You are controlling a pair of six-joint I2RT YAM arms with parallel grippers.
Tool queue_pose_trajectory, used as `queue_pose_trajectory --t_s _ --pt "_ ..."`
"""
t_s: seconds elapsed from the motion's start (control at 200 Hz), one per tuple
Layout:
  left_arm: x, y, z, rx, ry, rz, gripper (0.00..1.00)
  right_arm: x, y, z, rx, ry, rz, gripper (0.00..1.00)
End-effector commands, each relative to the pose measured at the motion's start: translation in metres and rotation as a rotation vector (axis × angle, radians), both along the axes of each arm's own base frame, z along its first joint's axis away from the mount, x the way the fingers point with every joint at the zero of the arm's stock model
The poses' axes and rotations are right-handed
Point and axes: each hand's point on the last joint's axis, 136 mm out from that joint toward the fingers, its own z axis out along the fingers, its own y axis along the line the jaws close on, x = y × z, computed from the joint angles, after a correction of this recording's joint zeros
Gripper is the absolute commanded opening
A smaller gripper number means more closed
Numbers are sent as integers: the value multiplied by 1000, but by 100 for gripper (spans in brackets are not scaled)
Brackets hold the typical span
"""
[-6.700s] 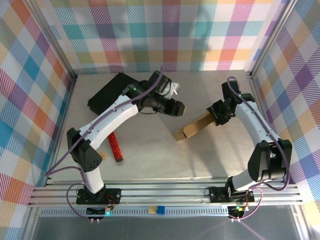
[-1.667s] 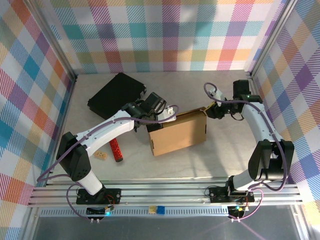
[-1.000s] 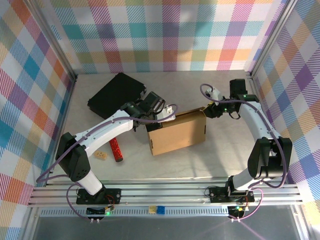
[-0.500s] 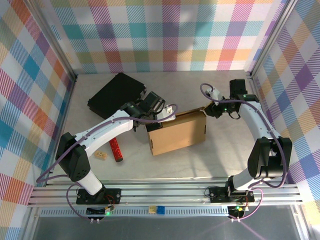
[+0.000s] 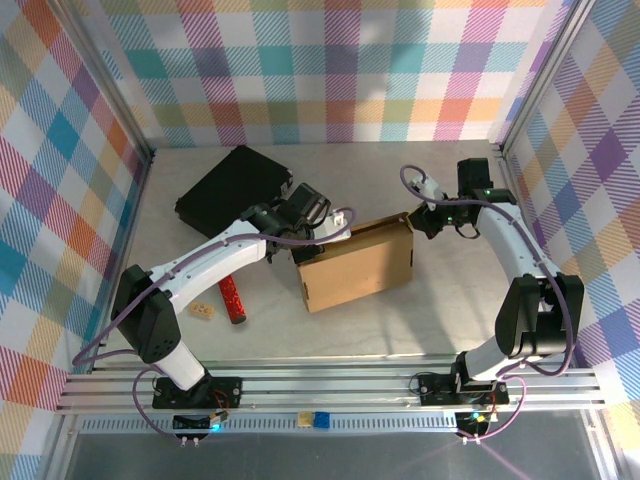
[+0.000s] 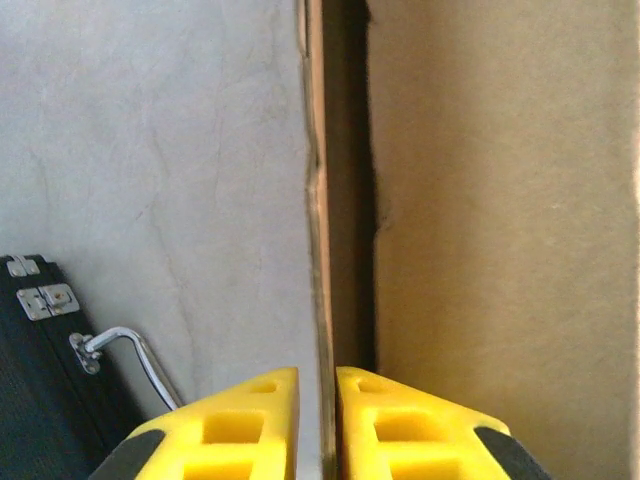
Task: Fold the paper box
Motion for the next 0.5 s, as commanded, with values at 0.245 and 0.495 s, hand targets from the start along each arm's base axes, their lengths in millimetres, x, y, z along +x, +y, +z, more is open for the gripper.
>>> queue_pose_trajectory --t_s 0.245,0.495 --pt "8 -7 20 -84 8 91 38 -6 9 10 20 56 -34 0" --pt "6 -3 48 -194 -4 299 49 -10 12 -3 6 85 -47 0"
